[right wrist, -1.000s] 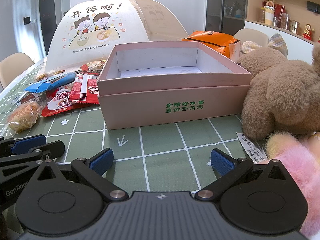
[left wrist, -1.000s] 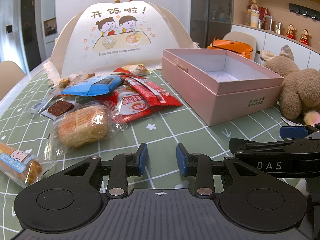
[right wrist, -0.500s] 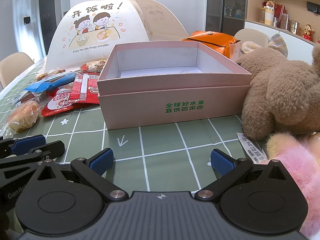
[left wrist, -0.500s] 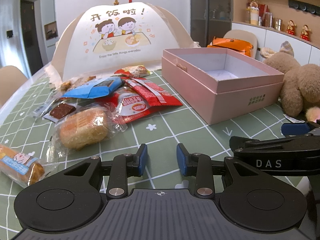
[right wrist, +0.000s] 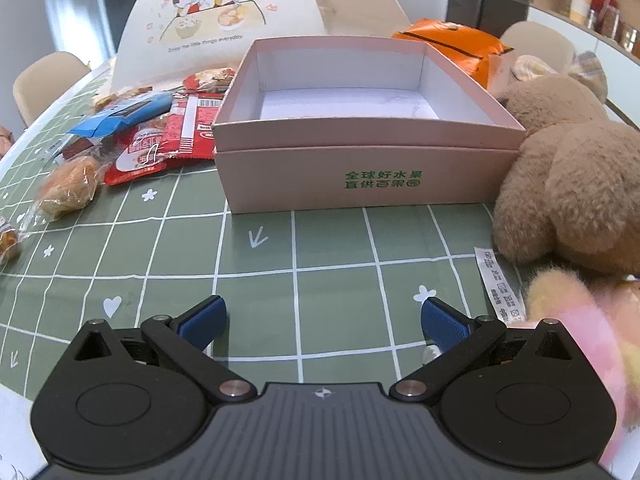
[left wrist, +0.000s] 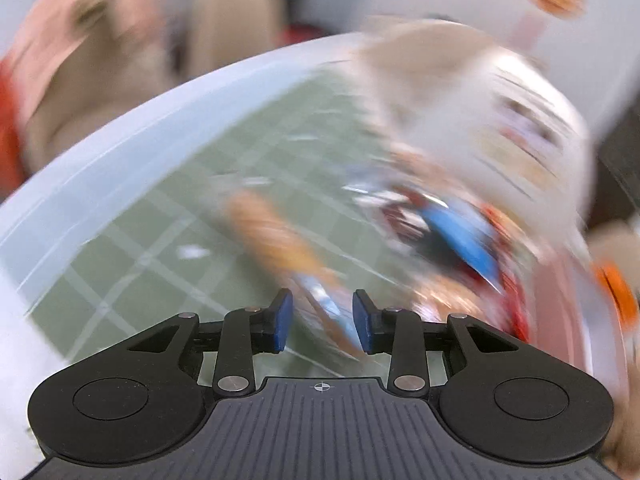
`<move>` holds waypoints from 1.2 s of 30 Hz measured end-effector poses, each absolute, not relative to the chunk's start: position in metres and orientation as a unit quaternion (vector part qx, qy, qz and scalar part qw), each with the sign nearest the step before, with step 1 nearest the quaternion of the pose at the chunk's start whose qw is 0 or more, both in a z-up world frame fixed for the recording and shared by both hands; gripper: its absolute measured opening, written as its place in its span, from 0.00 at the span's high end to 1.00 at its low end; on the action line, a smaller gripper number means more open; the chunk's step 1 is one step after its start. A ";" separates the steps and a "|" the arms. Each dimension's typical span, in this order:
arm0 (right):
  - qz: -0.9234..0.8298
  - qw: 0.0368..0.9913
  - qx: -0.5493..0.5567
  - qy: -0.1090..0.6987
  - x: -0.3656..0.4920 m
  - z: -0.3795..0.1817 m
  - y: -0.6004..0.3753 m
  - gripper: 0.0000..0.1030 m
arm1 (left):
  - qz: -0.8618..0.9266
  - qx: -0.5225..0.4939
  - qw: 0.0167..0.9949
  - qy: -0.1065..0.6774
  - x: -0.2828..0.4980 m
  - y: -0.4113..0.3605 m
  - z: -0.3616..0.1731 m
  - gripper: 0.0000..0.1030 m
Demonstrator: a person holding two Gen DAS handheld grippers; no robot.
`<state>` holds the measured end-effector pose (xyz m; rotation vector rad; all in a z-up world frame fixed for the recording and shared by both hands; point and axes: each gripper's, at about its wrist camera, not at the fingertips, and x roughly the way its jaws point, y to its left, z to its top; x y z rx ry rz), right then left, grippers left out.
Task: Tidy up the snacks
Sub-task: 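Grasp the wrapped bread stick with the left tool while the right tool grasps the round bread bun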
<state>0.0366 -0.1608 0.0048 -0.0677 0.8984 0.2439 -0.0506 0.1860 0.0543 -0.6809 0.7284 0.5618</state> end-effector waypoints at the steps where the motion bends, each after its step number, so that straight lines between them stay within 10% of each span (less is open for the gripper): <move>1: 0.118 0.894 -0.033 0.432 0.037 0.005 -0.159 0.00 | 0.277 -0.342 0.829 0.345 -0.050 0.199 0.052 0.64; 18: 0.240 0.885 -0.125 0.379 0.071 0.034 -0.108 0.02 | 0.156 -0.089 0.895 0.409 0.004 0.159 0.045 0.57; 31: 0.360 0.869 -0.122 0.317 0.083 0.046 0.025 0.03 | 0.181 -0.247 0.860 0.408 -0.059 0.209 0.050 0.66; 36: 0.385 0.845 -0.152 0.338 0.078 0.035 0.041 0.30 | 0.189 -0.285 0.858 0.383 -0.053 0.213 0.060 0.66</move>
